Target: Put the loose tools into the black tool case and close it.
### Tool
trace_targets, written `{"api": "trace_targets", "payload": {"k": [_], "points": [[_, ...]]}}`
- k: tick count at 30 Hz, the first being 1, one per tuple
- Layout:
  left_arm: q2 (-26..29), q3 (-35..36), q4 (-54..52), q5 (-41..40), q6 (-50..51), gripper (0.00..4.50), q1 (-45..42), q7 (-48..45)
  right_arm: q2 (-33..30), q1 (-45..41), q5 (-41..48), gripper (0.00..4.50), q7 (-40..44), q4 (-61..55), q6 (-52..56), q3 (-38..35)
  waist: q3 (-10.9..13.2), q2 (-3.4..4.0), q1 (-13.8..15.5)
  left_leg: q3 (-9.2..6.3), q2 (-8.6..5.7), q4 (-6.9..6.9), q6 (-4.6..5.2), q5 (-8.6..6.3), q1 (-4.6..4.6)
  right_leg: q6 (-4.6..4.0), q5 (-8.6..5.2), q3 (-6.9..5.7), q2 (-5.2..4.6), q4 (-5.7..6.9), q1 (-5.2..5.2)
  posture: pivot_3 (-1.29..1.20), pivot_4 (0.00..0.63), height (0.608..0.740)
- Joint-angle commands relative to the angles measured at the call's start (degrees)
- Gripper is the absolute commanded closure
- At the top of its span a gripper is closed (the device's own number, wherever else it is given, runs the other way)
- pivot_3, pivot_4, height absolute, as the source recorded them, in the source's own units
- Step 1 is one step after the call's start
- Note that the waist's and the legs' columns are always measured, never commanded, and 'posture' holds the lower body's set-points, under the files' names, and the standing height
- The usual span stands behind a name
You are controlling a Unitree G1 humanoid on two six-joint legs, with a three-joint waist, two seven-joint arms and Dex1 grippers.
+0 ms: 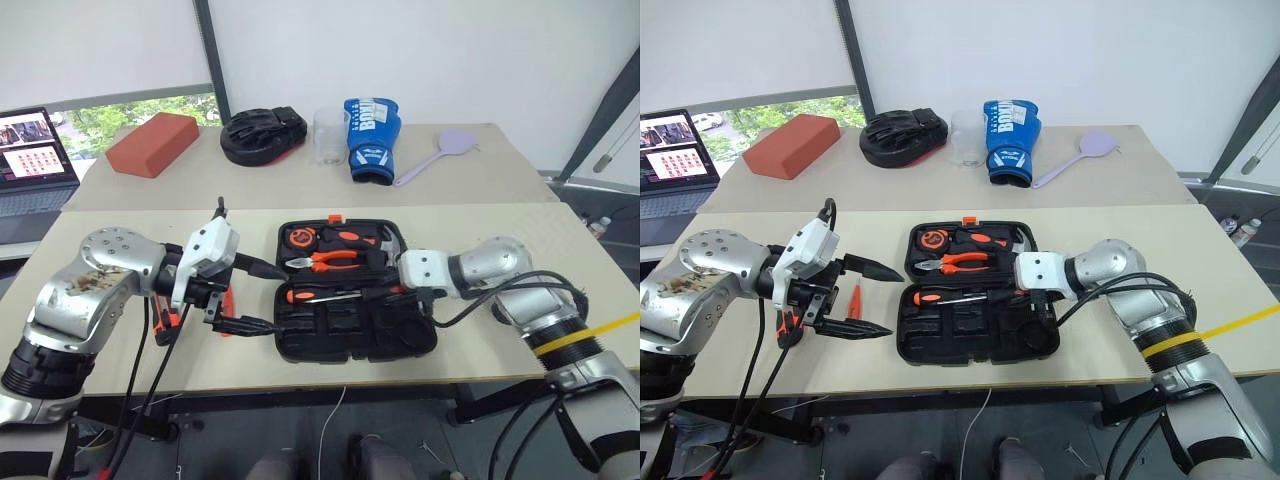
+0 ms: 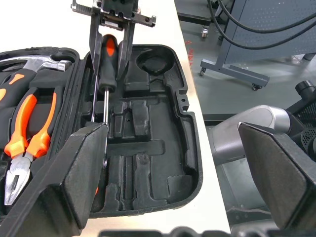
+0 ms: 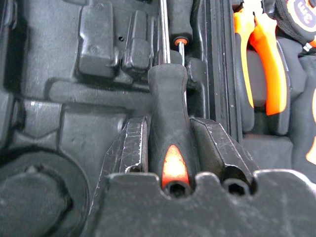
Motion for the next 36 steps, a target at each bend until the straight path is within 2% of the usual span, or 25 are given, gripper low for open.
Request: {"api": "trace_targets", "payload": {"k": [1,7,8,13,16,26,27,31,36], "points": [[-0.1,1.33,-0.85,-0.5,-0.9,0.0,-0.36,0.35,0.25,0.79,-0.41,2.16,-0.58,-2.12,0.96,-1.2,0.0,0.0,0.04,0.0,0.0,0.0,0.0,0.0,0.0,0.0,0.0,0.0,0.0,0.0,0.0,0.0,0.15,0.74],[-0.05,1.41,0.5,-0.09,-1.54,0.0,-0.72,-0.07,-0.06,2.11,0.85,0.19,-0.52,-5.44,3.04,-2.91,0.0,0.0,0.06,-0.04,0.0,-0.02,-0.02,-0.01,0.0,-0.03,-0.02,-0.06,0.0,0.0,-0.01,0.0,0.15,0.74],[-0.09,1.38,0.69,-0.02,-1.65,0.0,-0.77,-0.07,-0.12,2.35,1.05,0.07,-0.55,-6.07,3.49,-3.25,0.0,0.0,0.07,-0.06,0.0,-0.03,-0.01,-0.01,0.0,-0.03,-0.02,-0.08,0.0,0.0,-0.01,0.0,0.15,0.74],[-0.41,1.07,1.23,0.09,-2.11,0.0,-0.99,0.0,0.86,2.71,3.56,0.07,-0.96,-8.86,9.05,-5.28,0.0,0.0,0.04,-0.06,0.0,-0.03,-0.01,-0.01,0.0,-0.03,-0.02,-0.09,0.0,-0.01,0.0,0.0,0.15,0.74],[-0.59,0.88,1.6,0.28,-2.44,0.0,-1.18,-0.01,1.82,2.0,5.49,0.74,-1.15,-9.51,12.52,-6.15,0.0,0.0,0.01,-0.06,0.0,-0.02,-0.09,-0.05,0.0,-0.04,-0.02,-0.08,0.0,0.0,0.01,0.0,0.15,0.74],[-0.77,0.86,1.79,0.74,-2.48,0.0,-1.45,0.08,3.34,1.08,8.89,4.28,-1.7,-9.89,19.17,-7.32,0.0,0.0,0.07,-0.07,0.0,0.0,0.02,0.02,0.0,-0.04,-0.02,-0.08,-0.01,0.02,0.0,0.0,0.15,0.74],[-0.79,0.86,1.77,0.75,-2.44,0.0,-1.48,0.1,3.56,1.1,8.45,4.45,-2.16,-9.36,18.96,-7.05,0.0,0.0,0.05,-0.07,0.0,0.0,0.02,0.02,-0.01,-0.04,-0.02,-0.08,-0.01,0.02,0.0,0.0,0.15,0.74],[-0.8,0.83,1.39,0.71,-2.2,0.0,-1.45,0.26,3.97,1.34,4.76,4.45,-3.7,-5.59,15.52,-5.01,0.0,0.0,0.07,-0.06,0.0,0.01,0.01,0.01,0.0,-0.04,-0.02,-0.08,-0.01,0.03,0.01,0.0,0.15,0.74],[-0.61,0.79,1.34,0.77,-2.23,0.0,-1.48,0.05,2.35,4.46,4.92,4.45,-0.29,-9.8,14.75,-3.6,0.0,0.0,0.06,-0.06,0.0,0.0,0.02,0.02,0.0,-0.04,-0.02,-0.09,-0.01,0.04,-0.01,0.0,0.15,0.74]]}}
